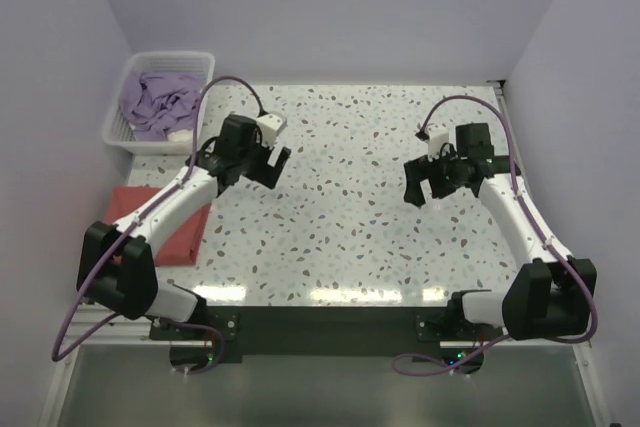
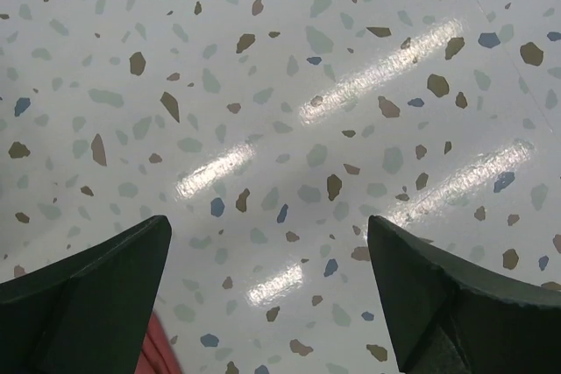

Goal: Fold and stack the t-shirts
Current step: Grab the tshirt from the pile

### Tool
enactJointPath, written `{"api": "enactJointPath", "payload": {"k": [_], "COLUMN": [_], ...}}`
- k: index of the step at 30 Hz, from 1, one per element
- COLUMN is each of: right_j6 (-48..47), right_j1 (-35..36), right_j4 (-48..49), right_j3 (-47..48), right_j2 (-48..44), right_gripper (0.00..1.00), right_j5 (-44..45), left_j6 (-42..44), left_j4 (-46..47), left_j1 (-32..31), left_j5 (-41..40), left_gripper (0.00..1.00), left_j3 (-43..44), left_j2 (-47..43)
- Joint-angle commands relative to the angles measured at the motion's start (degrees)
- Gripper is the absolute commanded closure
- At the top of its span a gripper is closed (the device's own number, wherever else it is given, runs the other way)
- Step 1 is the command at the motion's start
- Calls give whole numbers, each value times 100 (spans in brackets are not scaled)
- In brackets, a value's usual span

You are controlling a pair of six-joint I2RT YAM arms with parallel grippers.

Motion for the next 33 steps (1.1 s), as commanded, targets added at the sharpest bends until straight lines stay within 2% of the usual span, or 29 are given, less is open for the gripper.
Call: {"api": "enactJointPath", "payload": {"k": [1, 5, 8, 14, 15, 24, 29, 32, 33], "right_j6": [-47, -38, -38, -29, 6, 138, 234, 217, 191], "right_j1": [3, 3, 3, 3, -5, -6, 3, -5, -14], "right_j4": [102, 67, 76, 137, 181, 287, 331, 366, 366], "right_j3": [124, 291, 397, 502, 502, 765, 907, 916, 907], "right_j2": [-26, 97, 176, 308, 334, 800, 1037, 1186, 1231], "right_gripper": [1, 1, 1, 1, 1, 1, 1, 1, 1], "right_j5": [34, -2, 7, -36, -37, -160, -256, -291, -283], "left_j6": [-54, 96, 210, 255, 254, 404, 430, 413, 421], "left_j4": [137, -399, -610, -567, -384, 215, 426, 891, 1319], "left_j1": [57, 539, 1242, 2289, 2690, 3826, 4082, 4109, 4126], "left_j5": [-34, 1000, 1695, 1557, 1600, 1803, 1838, 1583, 1574], "left_gripper": [0, 0, 0, 0, 0, 0, 0, 0, 0], "left_j3": [216, 1374, 2269, 3845, 3943, 4796, 5454, 5492, 5404], "left_j2": [-193, 175, 508, 1326, 1406, 2820, 3891, 4315, 4385]}}
